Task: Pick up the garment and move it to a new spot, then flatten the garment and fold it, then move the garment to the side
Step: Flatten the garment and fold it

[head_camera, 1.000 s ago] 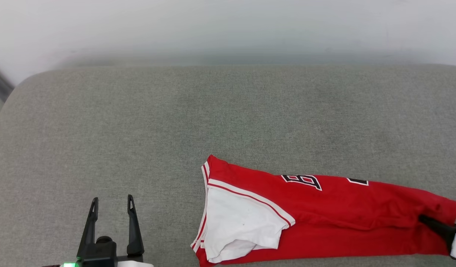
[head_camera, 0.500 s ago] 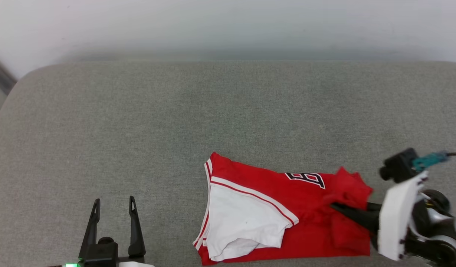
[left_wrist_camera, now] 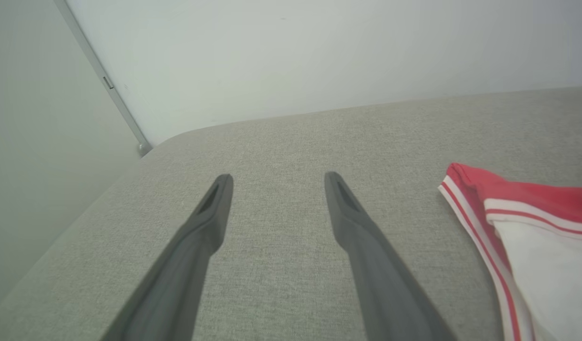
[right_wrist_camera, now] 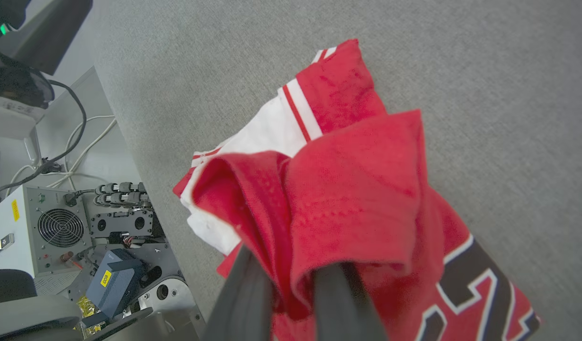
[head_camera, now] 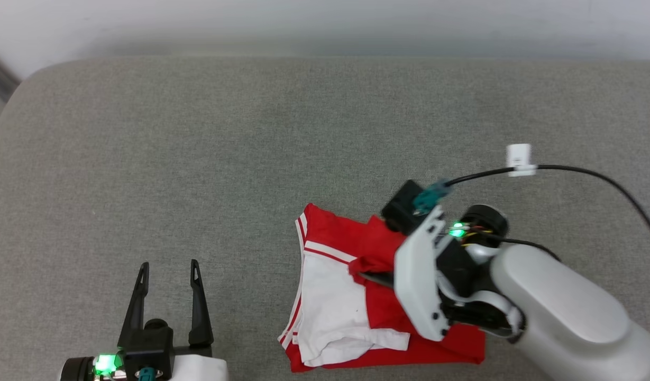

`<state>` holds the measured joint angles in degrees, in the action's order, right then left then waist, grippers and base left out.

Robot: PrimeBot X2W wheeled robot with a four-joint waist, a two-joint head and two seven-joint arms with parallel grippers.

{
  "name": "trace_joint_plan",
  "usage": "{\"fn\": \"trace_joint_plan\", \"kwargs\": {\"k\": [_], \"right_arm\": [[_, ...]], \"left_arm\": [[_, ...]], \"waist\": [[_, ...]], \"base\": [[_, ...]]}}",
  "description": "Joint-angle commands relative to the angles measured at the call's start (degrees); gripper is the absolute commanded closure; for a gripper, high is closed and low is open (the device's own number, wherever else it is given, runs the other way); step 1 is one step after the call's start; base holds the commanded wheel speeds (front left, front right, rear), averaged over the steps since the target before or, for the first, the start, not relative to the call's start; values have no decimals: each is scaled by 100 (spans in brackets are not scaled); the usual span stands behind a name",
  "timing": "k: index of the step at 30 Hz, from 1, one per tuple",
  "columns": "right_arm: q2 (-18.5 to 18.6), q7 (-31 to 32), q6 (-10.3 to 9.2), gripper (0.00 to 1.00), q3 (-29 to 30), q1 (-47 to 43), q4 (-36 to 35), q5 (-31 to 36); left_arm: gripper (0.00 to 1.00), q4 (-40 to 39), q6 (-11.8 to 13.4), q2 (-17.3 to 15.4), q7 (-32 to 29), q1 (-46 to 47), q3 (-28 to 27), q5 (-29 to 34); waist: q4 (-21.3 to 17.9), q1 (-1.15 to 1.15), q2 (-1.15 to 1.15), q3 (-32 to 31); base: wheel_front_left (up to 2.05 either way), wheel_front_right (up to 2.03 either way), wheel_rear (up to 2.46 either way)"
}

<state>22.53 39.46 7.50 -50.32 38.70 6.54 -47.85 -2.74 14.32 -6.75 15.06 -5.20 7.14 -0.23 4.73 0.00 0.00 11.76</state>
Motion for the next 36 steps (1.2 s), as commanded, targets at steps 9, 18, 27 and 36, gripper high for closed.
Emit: {"fn": "trace_joint_plan", "kwargs": {"k": [9, 18, 27, 36], "right_arm": [[-676, -326, -3, 100, -1307, 968, 1497, 134], [-723, -735, -4, 100, -2071, 1213, 2156, -45], [-249, -2061, -3, 0, -2118, 1686, 1479, -120], [409, -4401, -3, 0, -540, 1255, 1392, 961]], "left_arm": [[0, 47, -43, 37, 15, 226, 52, 7], [0, 102, -45, 60, 15, 257, 20, -14], [0, 131, -99, -28, 15, 48, 14, 28], [0, 38, -34, -67, 14, -146, -34, 24]], "waist": [[154, 0, 0, 231], [153, 0, 0, 279], [-86, 0, 0, -72], [-334, 0, 0, -294]], "base": [[0, 0, 0], [0, 0, 0], [0, 0, 0], [0, 0, 0]]}}
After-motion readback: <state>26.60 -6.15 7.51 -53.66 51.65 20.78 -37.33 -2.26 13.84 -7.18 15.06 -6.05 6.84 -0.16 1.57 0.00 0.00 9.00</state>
